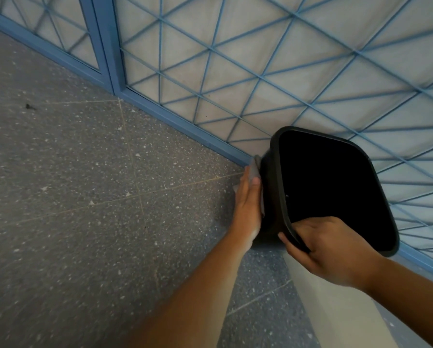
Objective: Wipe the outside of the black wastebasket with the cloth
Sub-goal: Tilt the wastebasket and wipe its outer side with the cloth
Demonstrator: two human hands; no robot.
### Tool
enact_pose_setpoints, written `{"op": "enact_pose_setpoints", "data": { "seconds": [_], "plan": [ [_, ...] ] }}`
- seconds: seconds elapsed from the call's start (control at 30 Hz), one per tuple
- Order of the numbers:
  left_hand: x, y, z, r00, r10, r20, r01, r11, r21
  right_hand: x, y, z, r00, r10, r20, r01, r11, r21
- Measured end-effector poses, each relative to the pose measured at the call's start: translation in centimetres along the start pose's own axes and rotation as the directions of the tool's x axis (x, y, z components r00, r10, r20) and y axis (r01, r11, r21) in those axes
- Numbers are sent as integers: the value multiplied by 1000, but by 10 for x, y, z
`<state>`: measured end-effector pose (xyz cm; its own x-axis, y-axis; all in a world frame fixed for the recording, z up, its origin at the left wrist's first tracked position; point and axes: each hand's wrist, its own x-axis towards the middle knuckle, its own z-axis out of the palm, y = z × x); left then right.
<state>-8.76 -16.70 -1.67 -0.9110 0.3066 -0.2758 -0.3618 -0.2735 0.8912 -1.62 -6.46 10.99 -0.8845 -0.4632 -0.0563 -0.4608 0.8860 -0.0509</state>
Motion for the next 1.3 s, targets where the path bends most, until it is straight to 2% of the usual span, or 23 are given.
{"op": "enact_pose_setpoints", "data": {
  "seconds": [0.13,0.3,0.47,0.6,0.67,0.8,0.83,0.93,1.0,1.07,1.13,1.2,1.3],
  "plan": [
    [3,-5,-5,983,-179,-48,175,982,-75,1,0,-1,999,24,24,-24,1000,-17],
    [-6,6,2,1000,-1,1,1,999,-43,-1,0,2,1000,22,5,-22,1000,2],
    [-3,-2,-4,984,-177,-28,174,979,-104,1,-1,1,999,34,-10,-34,999,-15],
    [-5,11,3,1000,13,12,-12,996,-85,0,-1,2,999,33,6,-33,999,15],
    [11,14,0,999,33,27,-32,999,-43,0,-1,1,999,38,7,-38,999,3],
    [21,0,-8,982,-189,-17,186,977,-109,1,-2,-2,998,52,23,-52,999,3],
    [14,-1,-7,983,-183,-15,180,978,-107,0,-2,-2,998,52,24,-52,999,5],
    [0,2,1,1000,-11,1,11,997,-81,0,-2,0,999,47,27,-48,999,22],
    [13,8,1,999,51,19,-50,998,-44,0,0,1,999,34,16,-35,999,31],
    [32,9,-3,1000,16,18,-15,1000,-27,0,2,2,999,39,6,-39,998,40],
    [42,5,-8,996,-93,13,94,993,-66,1,2,1,999,47,16,-48,998,36],
    [33,2,-7,995,-99,17,99,993,-56,0,1,1,999,48,21,-49,998,30],
    [15,7,0,994,97,39,-96,995,-38,-1,1,2,999,44,32,-45,998,41]
  ]
}}
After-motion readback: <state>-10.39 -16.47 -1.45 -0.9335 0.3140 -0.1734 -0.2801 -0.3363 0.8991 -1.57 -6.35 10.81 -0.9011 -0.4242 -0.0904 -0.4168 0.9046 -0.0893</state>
